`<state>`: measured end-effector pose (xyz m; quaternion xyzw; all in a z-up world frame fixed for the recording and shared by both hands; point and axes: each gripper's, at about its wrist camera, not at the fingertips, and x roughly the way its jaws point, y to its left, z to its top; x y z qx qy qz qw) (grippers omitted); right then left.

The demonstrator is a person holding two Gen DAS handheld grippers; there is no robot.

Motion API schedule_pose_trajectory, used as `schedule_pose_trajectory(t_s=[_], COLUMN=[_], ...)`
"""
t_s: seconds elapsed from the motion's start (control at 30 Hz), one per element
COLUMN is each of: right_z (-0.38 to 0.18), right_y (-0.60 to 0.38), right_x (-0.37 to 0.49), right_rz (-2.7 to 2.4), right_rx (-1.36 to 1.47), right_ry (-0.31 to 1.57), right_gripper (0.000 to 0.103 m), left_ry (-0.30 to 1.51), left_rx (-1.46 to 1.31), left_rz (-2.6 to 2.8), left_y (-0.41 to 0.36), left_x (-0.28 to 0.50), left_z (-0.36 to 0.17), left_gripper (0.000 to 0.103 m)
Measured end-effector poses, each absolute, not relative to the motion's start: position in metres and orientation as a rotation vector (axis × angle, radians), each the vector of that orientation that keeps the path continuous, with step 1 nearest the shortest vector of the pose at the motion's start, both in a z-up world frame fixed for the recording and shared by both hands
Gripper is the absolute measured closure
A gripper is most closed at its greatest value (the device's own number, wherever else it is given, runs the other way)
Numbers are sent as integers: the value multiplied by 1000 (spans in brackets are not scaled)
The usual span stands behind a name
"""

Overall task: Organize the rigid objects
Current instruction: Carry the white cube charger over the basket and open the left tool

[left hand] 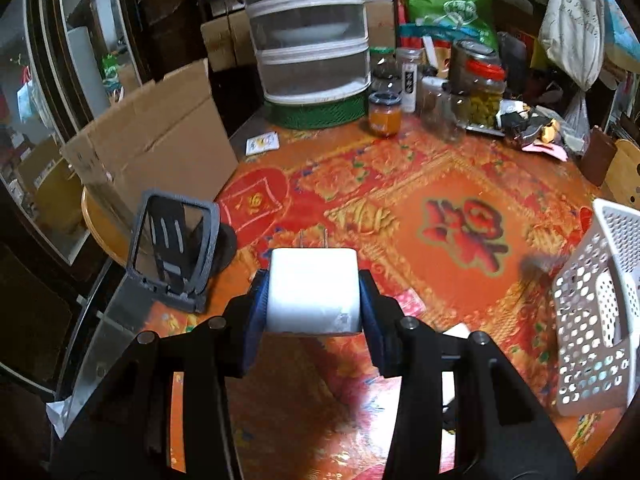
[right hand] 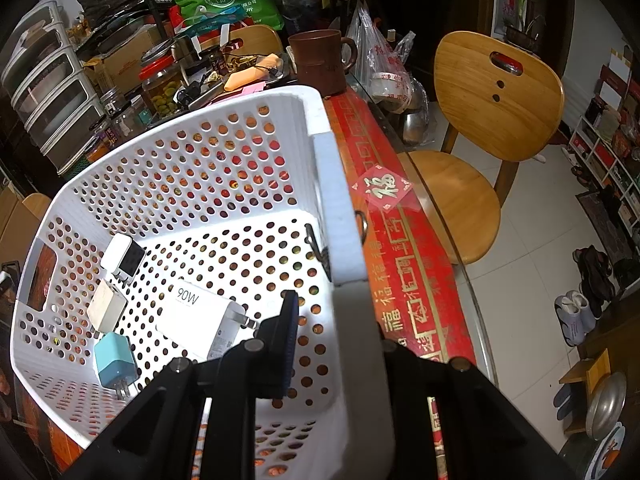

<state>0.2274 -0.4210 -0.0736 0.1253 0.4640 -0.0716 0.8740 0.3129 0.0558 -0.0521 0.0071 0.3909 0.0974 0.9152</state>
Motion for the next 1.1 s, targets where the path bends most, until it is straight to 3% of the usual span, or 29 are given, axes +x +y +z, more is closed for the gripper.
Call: schedule_pose_trajectory(t_s=[0.73,1.1], right_z=[-73,-73], right_y=[-420,-420], right_x=[228,227], right_rz=[-150,-148], right_rx=[264,260], right_ry=[968,968], right_gripper=[82,82], left_ry=[688,714], left_rx=[136,203], left_rz=[-20,-174], left_y=[-108,-194], left_x=[277,264], left_z=[17,12], left_gripper=[63,63])
